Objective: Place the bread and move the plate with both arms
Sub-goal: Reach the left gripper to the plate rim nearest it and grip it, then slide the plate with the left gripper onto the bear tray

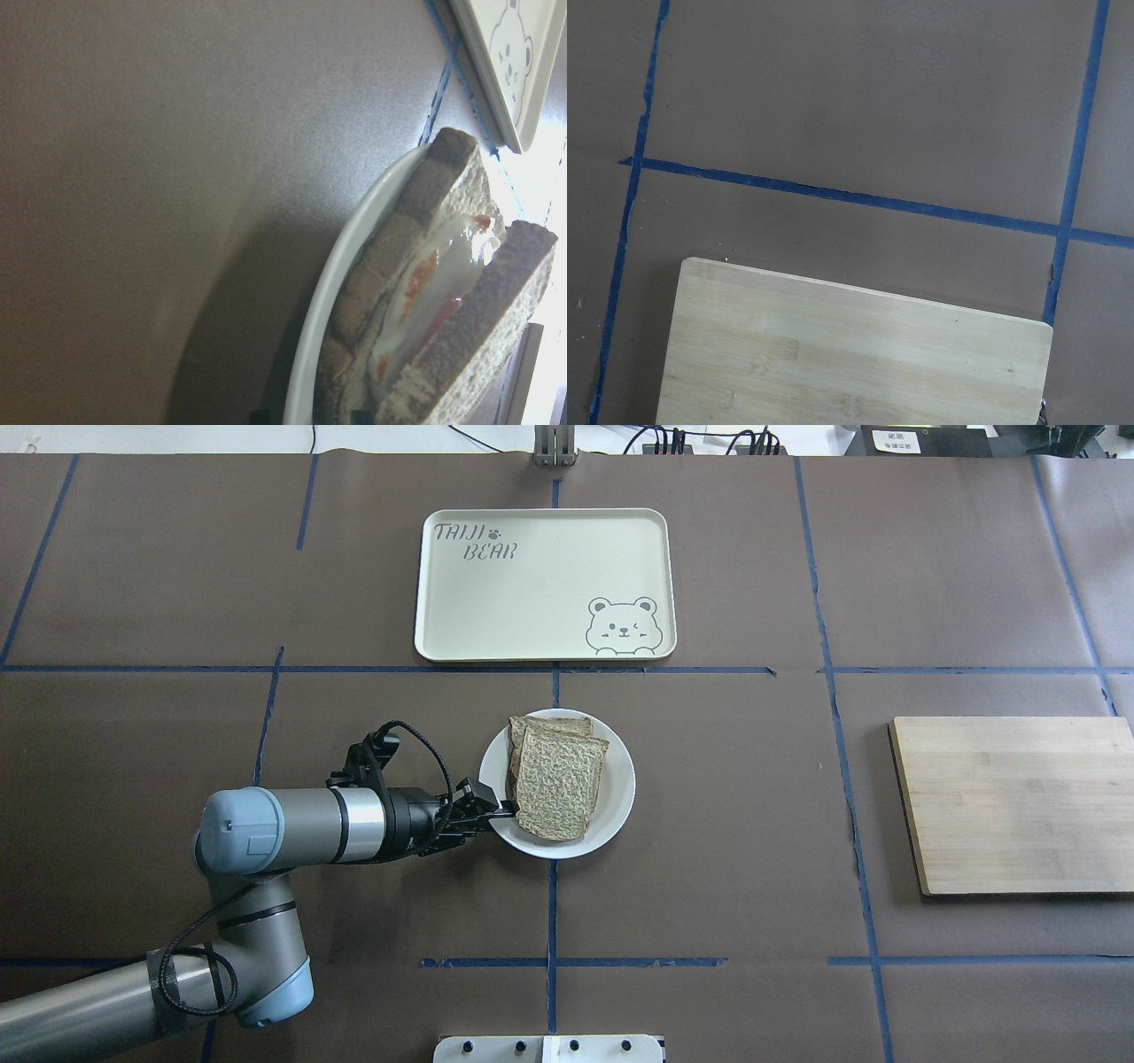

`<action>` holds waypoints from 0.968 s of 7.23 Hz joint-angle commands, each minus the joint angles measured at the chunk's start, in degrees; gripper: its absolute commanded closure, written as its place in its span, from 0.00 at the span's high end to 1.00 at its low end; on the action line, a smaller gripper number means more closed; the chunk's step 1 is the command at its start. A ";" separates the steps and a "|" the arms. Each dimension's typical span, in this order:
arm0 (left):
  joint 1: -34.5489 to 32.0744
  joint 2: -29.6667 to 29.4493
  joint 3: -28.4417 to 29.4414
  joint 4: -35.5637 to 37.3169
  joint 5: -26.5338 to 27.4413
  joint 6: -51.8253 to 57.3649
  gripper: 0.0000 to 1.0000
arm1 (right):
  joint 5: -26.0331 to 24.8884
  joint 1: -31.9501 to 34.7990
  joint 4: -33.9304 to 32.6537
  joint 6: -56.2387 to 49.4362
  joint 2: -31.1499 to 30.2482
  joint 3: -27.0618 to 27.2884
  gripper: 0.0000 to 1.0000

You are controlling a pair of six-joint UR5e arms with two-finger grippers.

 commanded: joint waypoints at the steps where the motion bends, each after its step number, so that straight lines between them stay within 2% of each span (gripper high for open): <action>1: 0.03 -0.30 0.32 0.17 0.00 -0.03 0.39 | -0.56 0.25 0.00 -0.09 0.09 0.06 1.00; 3: -0.06 -1.36 0.33 2.98 0.00 -0.03 0.33 | -0.56 0.43 0.00 -0.09 0.09 -0.03 1.00; 4: -0.06 -1.36 0.24 2.99 0.00 -0.12 0.24 | -0.56 0.52 0.00 -0.09 0.18 -0.03 1.00; 5: -0.23 -1.27 -0.28 2.99 -0.09 -0.03 0.08 | -0.56 0.52 0.00 -0.09 0.18 -0.03 1.00; 7: -0.76 -1.27 -1.95 2.90 -0.26 -0.03 0.04 | -0.65 0.61 0.00 -0.36 0.18 0.06 1.00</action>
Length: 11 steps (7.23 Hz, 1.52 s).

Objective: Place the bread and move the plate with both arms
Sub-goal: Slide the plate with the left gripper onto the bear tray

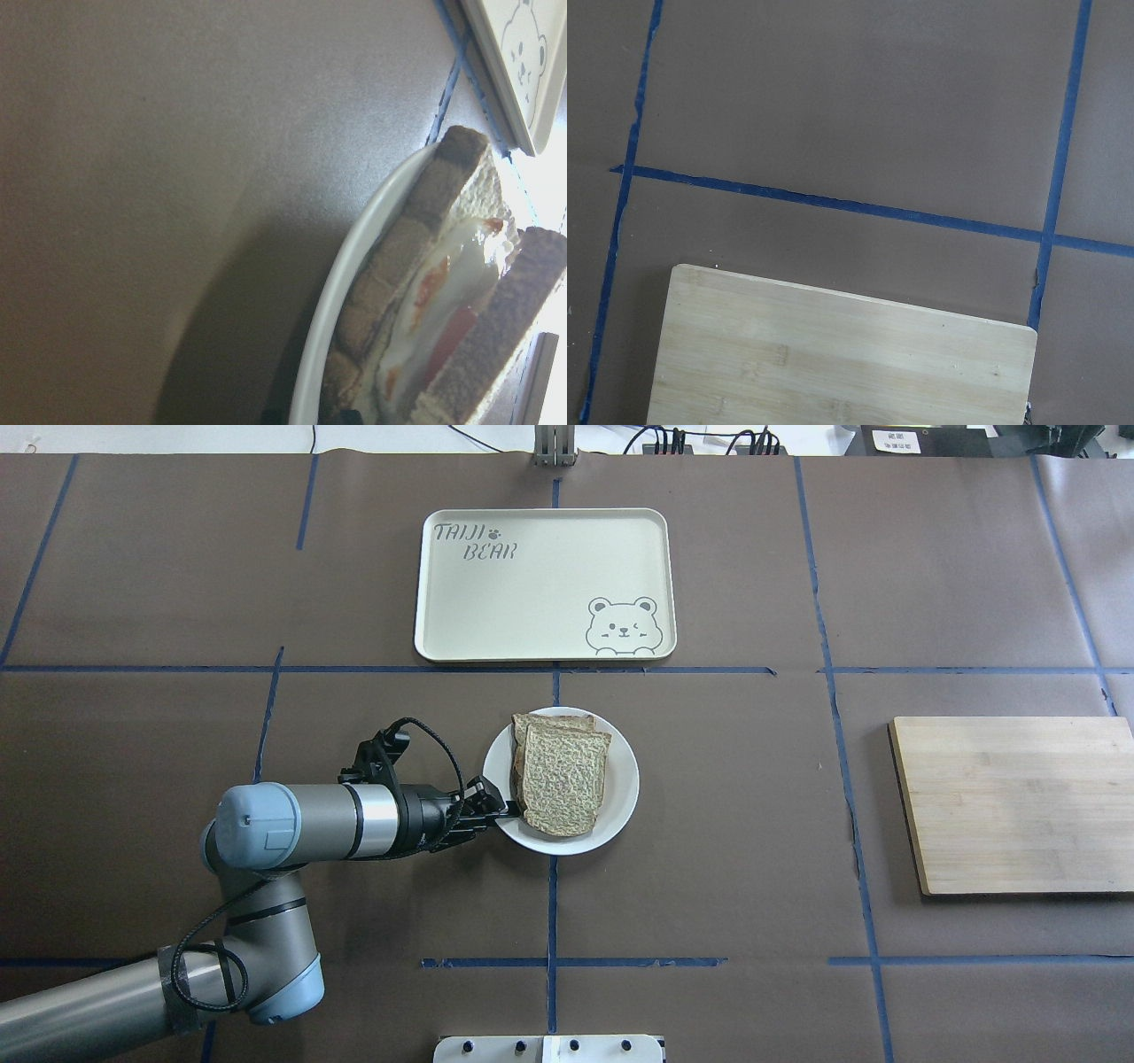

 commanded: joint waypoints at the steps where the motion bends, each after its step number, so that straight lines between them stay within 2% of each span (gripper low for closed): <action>1: -0.40 0.01 -3.38 -0.02 -0.02 -0.17 0.04 | -1.20 0.13 0.00 -0.56 -0.08 0.17 1.00; 4: -1.10 -0.08 -4.81 -1.85 0.15 -6.65 0.03 | -2.18 0.13 0.00 -1.27 -0.35 -0.01 1.00; 5: -1.28 -0.16 -4.73 -3.95 1.98 -9.46 0.03 | -3.31 0.13 0.00 -1.71 -0.35 -0.10 1.00; 6: -1.10 -1.03 -4.46 -6.06 8.01 -14.44 0.03 | -3.49 0.22 0.00 -1.71 -0.43 -0.01 1.00; 8: -1.28 -2.10 -3.85 -6.00 15.93 -18.35 0.03 | -3.50 0.22 0.00 -1.80 -0.52 -0.01 1.00; 9: -3.19 -4.27 -0.19 -5.74 18.76 -18.62 0.03 | -3.50 0.13 0.00 -1.80 -0.52 -0.01 1.00; 11: -9.42 -14.44 16.29 -5.47 18.70 -19.41 0.03 | -3.50 0.13 0.00 -1.80 -0.52 -0.10 1.00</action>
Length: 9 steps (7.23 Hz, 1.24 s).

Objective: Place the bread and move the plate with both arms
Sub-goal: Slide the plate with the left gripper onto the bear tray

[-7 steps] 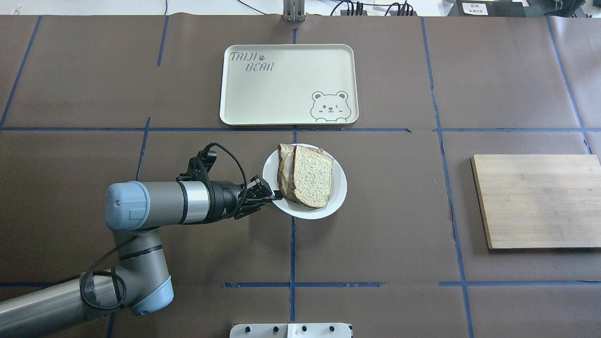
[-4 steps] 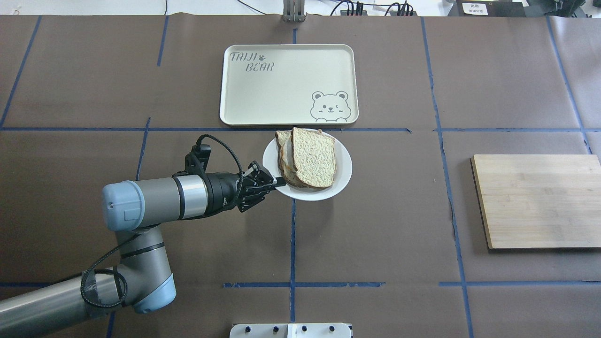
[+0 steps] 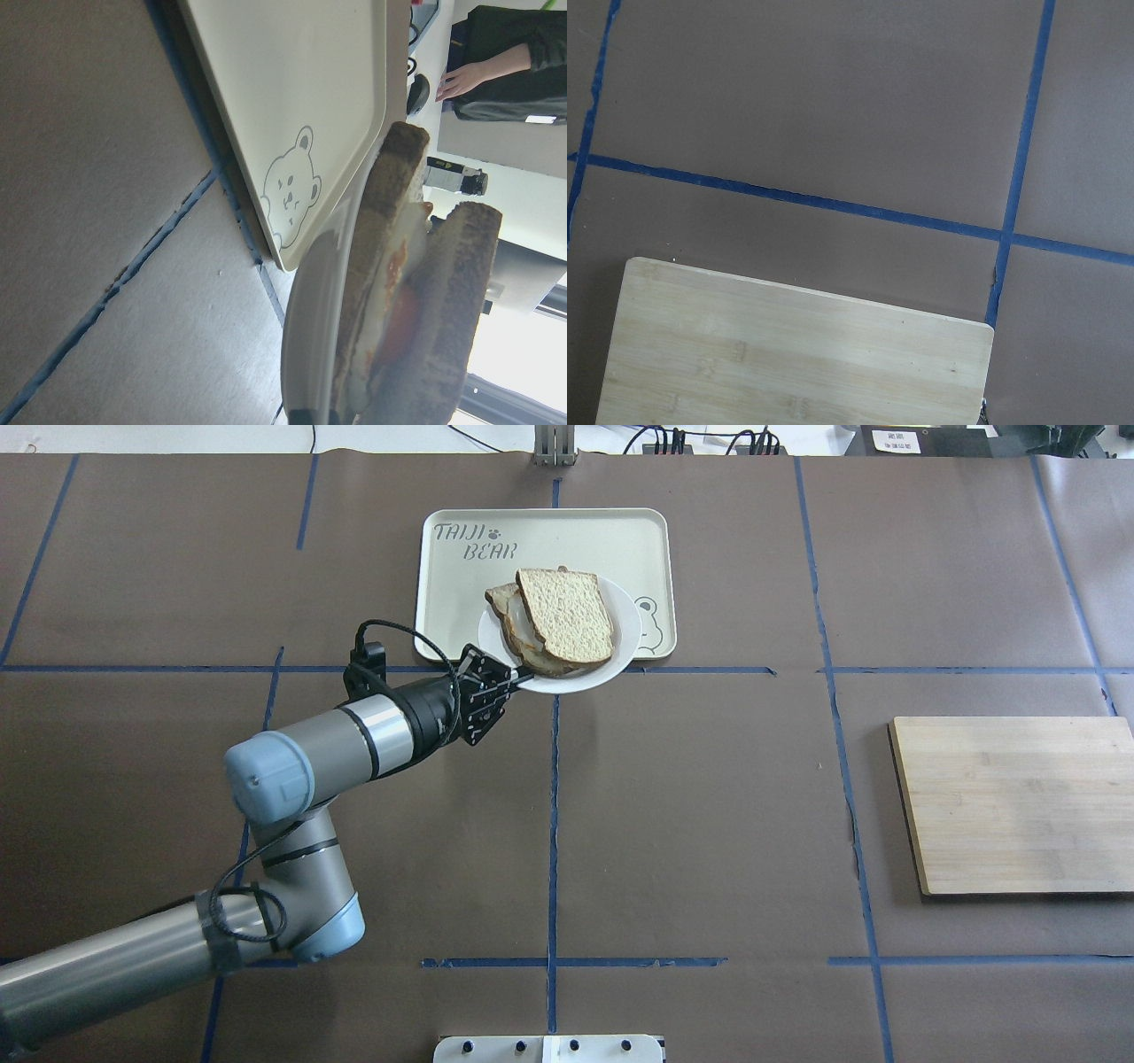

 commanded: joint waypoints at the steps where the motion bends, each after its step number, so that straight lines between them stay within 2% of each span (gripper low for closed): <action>1: -4.43 -10.28 16.33 0.23 0.41 -0.84 0.03 | 0.08 -0.04 -0.09 0.09 -0.09 0.05 1.00; 2: -4.97 -13.20 20.93 0.40 0.32 -0.85 0.03 | 0.09 -0.04 -0.09 0.09 0.00 -0.04 1.00; 4: -5.06 -13.58 22.82 0.67 -1.25 -0.85 0.05 | 0.00 -0.04 -0.09 0.09 0.09 -0.22 1.00; 5: -5.06 -13.58 22.73 1.54 -2.65 -0.76 0.09 | 0.00 -0.04 -0.09 0.09 0.00 -0.30 1.00; 6: -5.06 -13.58 22.56 2.07 -2.84 -0.24 0.20 | 0.00 -0.04 -0.09 0.09 -0.18 -0.30 1.00; 7: -5.32 -13.58 22.29 3.03 -4.67 1.68 0.86 | 0.00 0.04 -0.09 0.09 -0.35 -0.22 1.00; 8: -6.80 -13.15 19.42 7.48 -8.25 3.88 1.00 | 0.08 -0.04 -0.09 0.09 -0.53 -0.22 1.00; 9: -9.52 -12.19 14.95 14.74 -14.29 3.90 1.00 | 0.09 -0.04 -0.09 0.09 -0.53 -0.22 1.00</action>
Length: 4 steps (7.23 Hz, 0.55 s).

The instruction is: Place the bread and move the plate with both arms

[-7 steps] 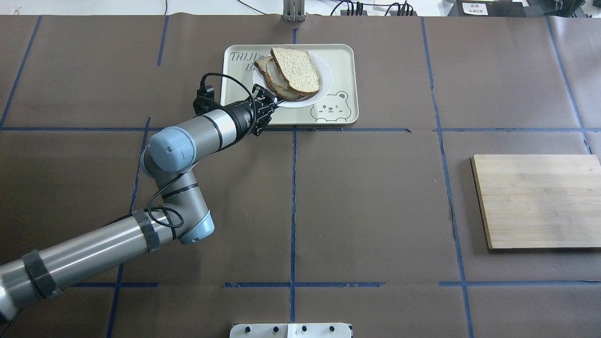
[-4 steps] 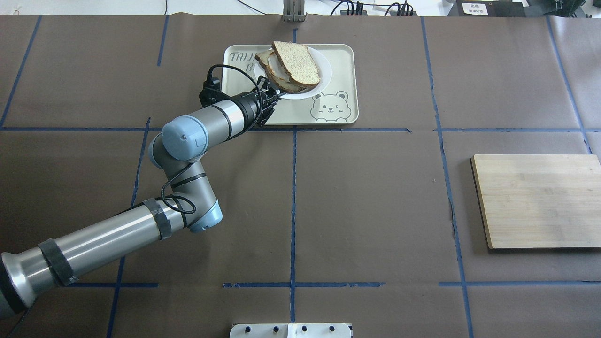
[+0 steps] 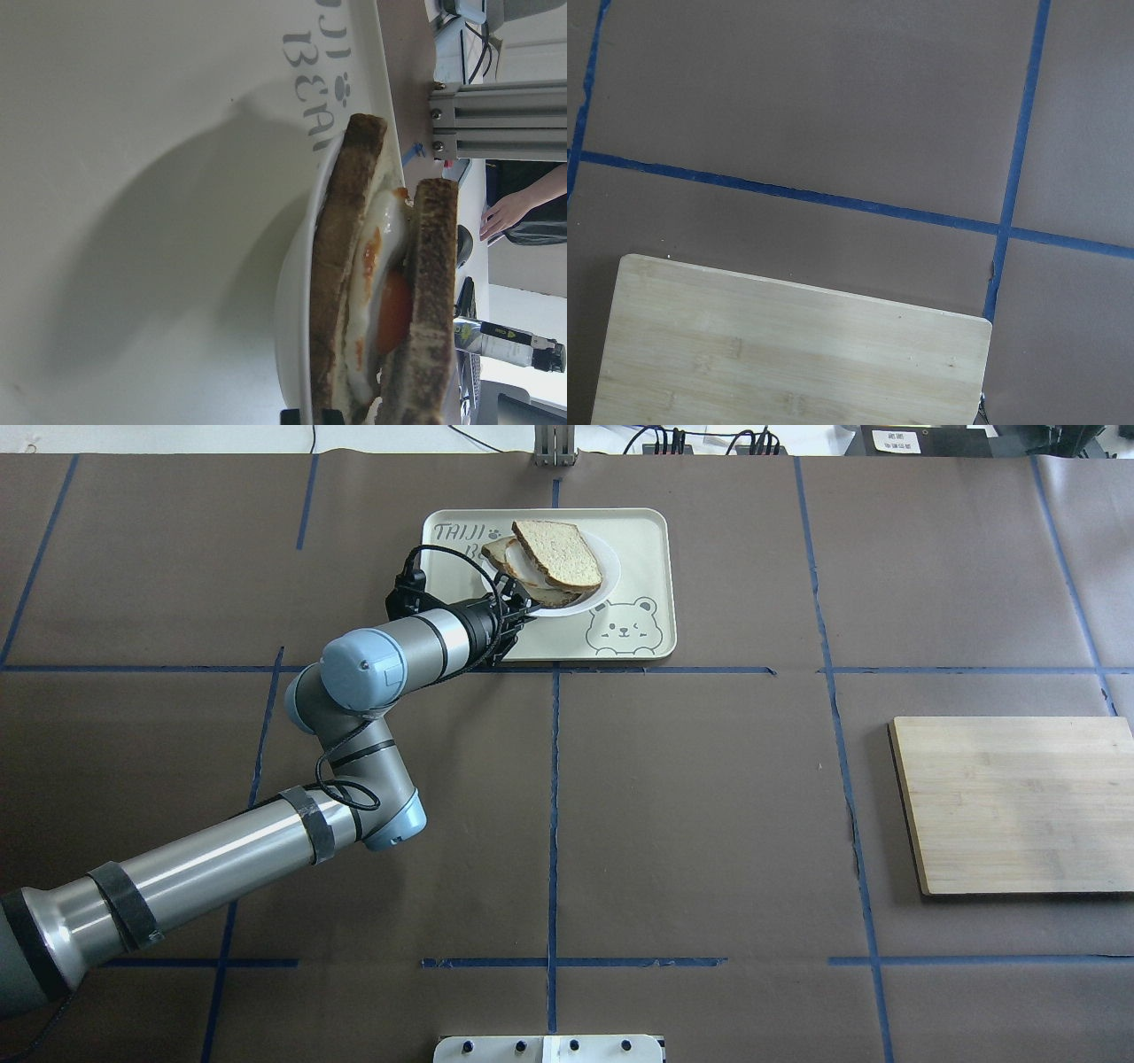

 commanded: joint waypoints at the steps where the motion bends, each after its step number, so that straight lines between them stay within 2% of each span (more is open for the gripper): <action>1: -5.18 3.43 -9.21 11.41 -11.74 1.94 1.00 | -0.05 -0.02 0.00 0.00 -0.08 0.10 1.00; 2: -6.34 7.80 -14.74 13.28 -14.75 7.95 1.00 | -0.14 -0.02 0.00 0.00 -0.17 0.10 1.00; 3: -6.96 11.68 -21.06 20.08 -16.00 14.62 1.00 | 0.12 -0.02 0.00 0.09 -0.17 0.10 1.00; 4: -8.36 14.85 -29.82 32.59 -17.67 23.30 1.00 | 0.03 -0.02 0.00 0.00 -0.17 0.10 1.00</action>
